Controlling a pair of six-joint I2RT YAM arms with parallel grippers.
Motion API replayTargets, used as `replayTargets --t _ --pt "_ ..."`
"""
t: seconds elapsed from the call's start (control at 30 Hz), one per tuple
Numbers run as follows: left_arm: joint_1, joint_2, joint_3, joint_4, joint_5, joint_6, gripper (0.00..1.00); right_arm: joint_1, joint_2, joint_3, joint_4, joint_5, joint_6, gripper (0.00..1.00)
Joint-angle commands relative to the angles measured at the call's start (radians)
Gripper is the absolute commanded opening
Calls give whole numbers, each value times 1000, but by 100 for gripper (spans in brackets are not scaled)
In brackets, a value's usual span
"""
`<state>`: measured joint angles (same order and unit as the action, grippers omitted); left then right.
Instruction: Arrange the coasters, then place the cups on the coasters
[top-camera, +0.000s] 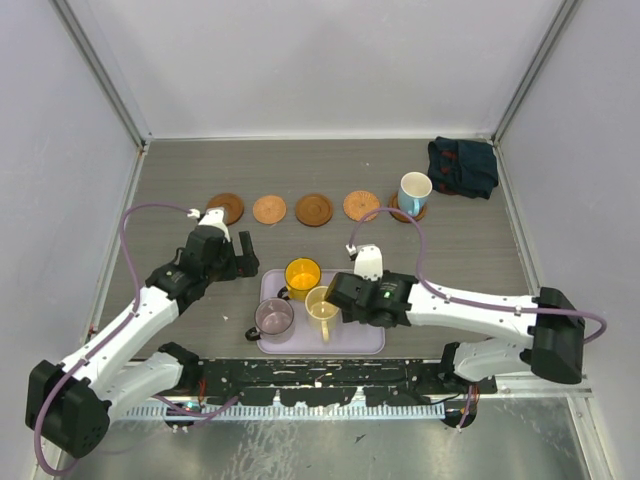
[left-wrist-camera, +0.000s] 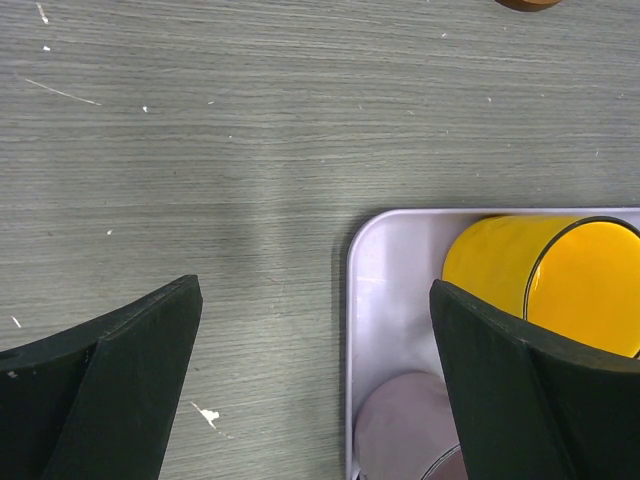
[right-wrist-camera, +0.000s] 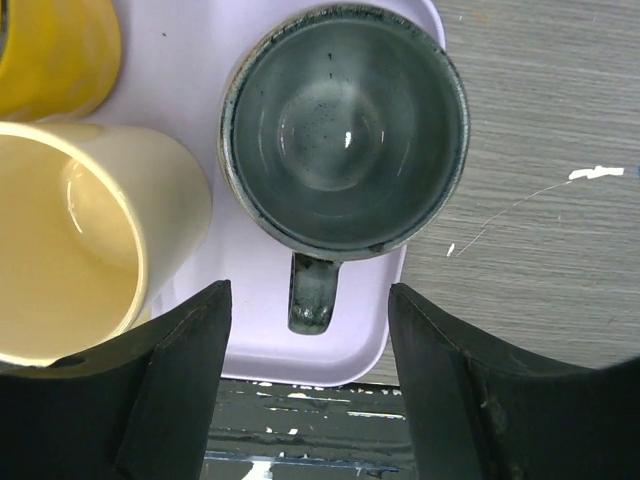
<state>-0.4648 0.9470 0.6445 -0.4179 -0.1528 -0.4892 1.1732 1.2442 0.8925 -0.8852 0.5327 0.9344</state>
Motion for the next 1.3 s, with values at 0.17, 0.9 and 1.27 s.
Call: replayTargets --t 0.17,0.9,1.27 --pt "-2 2 4 39 -4 9 98 10 87 8 17 4 108 64" --pt "-2 24 -1 51 1 18 98 10 166 -26 9 58 222 44" --pt "-2 42 6 56 10 18 98 10 182 -39 14 62 237 22"
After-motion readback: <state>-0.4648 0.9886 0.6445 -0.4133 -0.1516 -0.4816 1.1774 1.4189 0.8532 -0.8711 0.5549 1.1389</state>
